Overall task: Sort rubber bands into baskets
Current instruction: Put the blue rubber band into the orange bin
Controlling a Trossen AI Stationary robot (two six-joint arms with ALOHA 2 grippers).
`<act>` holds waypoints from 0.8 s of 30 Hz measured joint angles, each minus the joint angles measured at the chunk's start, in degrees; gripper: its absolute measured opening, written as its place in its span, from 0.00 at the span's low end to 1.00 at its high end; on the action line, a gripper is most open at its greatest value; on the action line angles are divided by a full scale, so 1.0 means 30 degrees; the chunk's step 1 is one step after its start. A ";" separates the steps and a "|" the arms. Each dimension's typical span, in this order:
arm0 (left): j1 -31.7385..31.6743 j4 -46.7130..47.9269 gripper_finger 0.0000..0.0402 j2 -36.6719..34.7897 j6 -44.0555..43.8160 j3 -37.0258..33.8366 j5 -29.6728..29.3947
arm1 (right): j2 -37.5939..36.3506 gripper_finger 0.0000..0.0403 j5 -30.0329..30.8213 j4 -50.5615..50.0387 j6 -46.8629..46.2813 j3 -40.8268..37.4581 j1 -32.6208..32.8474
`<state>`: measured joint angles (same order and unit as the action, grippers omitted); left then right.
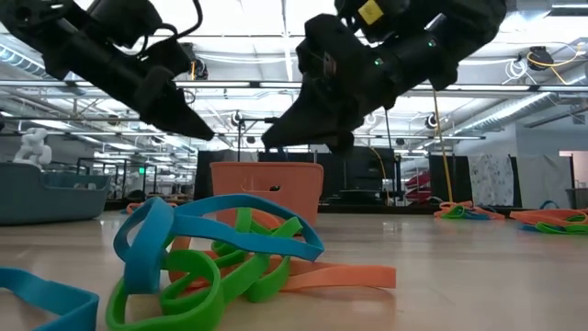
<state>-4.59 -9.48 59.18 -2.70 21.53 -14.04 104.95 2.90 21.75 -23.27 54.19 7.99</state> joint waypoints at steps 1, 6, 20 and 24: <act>-0.0079 0.0107 0.41 0.0000 -0.0073 -0.0003 0.0000 | 0.0036 0.00 -0.0005 -0.0328 0.0006 0.0120 0.0000; -0.0275 0.0476 0.41 0.0000 -0.0443 -0.0003 0.0022 | 0.0041 0.00 -0.0007 -0.2469 -0.0002 0.0506 0.0000; -0.0275 0.3678 0.41 -0.0058 -0.0989 0.1585 0.0073 | 0.0034 0.20 -0.0080 -0.7100 0.2124 0.3388 0.0000; -0.0275 0.4004 0.41 -0.0058 -0.1430 0.1592 0.0066 | 0.0027 0.23 -0.0094 -0.8391 0.2845 0.4149 0.0036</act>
<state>-5.41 2.53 59.00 -6.99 26.30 -13.85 105.03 2.61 -3.42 -14.74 66.64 8.10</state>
